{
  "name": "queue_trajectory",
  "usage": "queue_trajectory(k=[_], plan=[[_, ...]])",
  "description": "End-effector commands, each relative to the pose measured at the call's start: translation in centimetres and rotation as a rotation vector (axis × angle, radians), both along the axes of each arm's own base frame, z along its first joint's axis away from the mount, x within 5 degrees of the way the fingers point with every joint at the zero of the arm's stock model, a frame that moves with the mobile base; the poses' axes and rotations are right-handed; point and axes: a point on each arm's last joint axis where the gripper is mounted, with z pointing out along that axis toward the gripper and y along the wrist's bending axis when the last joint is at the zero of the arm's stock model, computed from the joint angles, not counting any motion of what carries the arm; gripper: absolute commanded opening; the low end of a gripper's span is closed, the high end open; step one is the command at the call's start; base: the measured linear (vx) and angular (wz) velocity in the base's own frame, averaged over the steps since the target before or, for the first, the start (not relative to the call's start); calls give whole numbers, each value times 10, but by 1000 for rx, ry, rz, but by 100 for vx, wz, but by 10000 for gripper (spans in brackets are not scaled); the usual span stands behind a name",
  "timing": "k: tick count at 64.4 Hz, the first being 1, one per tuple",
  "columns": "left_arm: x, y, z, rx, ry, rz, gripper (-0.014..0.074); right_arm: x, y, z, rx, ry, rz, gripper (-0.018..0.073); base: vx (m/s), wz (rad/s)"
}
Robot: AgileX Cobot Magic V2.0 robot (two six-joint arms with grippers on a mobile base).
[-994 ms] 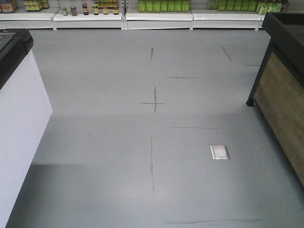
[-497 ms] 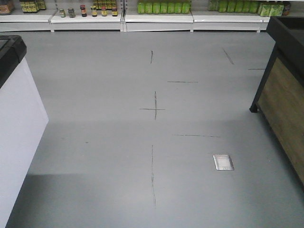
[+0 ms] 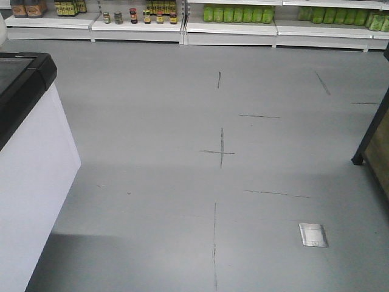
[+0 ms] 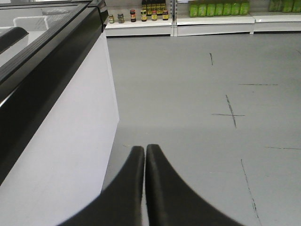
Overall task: Pick three apples into basket with both arms
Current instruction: 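Drive the base forward across the floor toward the fruit tables, then turn the base to face the table holding the light-blue basket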
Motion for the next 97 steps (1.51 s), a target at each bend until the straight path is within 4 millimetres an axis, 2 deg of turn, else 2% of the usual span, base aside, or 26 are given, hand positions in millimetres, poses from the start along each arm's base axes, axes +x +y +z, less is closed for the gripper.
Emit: queue_trajectory(k=[1, 33, 97], plan=[[0, 0, 19, -5, -119, -3, -6, 2, 0, 6, -17, -67, 4, -4, 24, 11], [0, 0, 19, -5, -119, -3, -6, 2, 0, 6, -17, -67, 4, -4, 23, -11], [0, 0, 19, -5, -119, -3, -6, 2, 0, 6, -17, -67, 4, -4, 14, -52]])
